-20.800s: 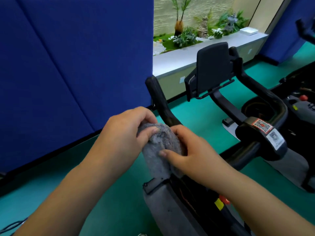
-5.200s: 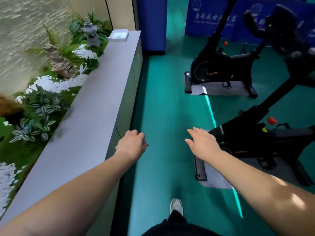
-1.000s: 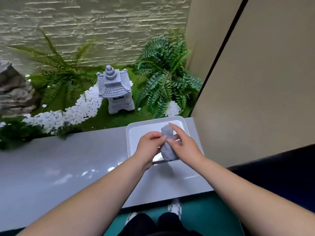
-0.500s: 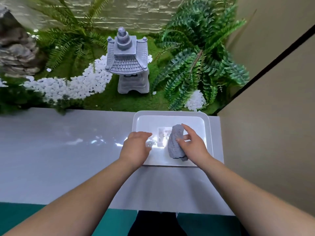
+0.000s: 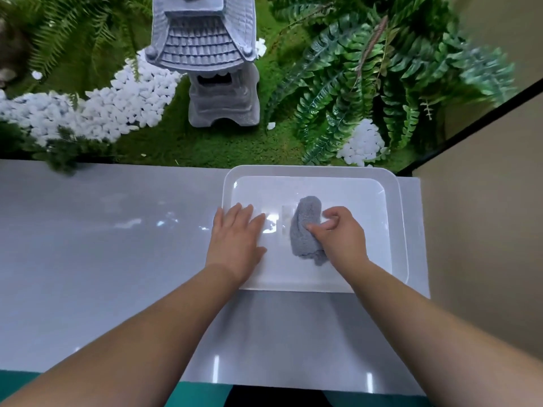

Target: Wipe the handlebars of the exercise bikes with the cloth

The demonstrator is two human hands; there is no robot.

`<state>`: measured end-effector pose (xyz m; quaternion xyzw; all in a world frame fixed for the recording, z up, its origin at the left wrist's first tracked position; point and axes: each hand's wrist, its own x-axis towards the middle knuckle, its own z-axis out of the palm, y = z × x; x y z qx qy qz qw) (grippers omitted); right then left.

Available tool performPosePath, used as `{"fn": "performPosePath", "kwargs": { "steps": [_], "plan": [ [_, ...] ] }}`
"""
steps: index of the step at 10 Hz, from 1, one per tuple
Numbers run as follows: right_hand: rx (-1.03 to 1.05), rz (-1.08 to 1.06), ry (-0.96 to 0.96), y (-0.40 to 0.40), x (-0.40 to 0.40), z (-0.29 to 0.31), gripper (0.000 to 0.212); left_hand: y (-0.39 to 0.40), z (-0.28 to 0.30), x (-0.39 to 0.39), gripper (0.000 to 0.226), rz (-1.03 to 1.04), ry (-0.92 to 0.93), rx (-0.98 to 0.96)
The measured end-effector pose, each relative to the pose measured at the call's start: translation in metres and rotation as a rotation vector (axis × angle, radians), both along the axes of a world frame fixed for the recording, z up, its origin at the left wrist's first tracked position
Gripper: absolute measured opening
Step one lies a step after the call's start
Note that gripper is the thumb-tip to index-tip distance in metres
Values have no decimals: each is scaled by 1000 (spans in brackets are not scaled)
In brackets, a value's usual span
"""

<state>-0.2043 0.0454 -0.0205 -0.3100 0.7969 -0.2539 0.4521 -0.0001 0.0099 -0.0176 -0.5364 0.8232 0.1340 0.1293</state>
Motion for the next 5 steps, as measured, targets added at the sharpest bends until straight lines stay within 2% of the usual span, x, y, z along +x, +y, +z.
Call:
{"fn": "performPosePath", "kwargs": {
  "steps": [1, 3, 5],
  "plan": [
    [2, 6, 41, 4, -1, 0, 48, -1, 2, 0, 63, -4, 3, 10],
    [41, 152, 116, 5, -11, 28, 67, -11, 32, -1, 58, 38, 40, 100],
    [-4, 397, 387, -1, -25, 111, 71, -29, 109, -3, 59, -31, 14, -3]
  ]
}}
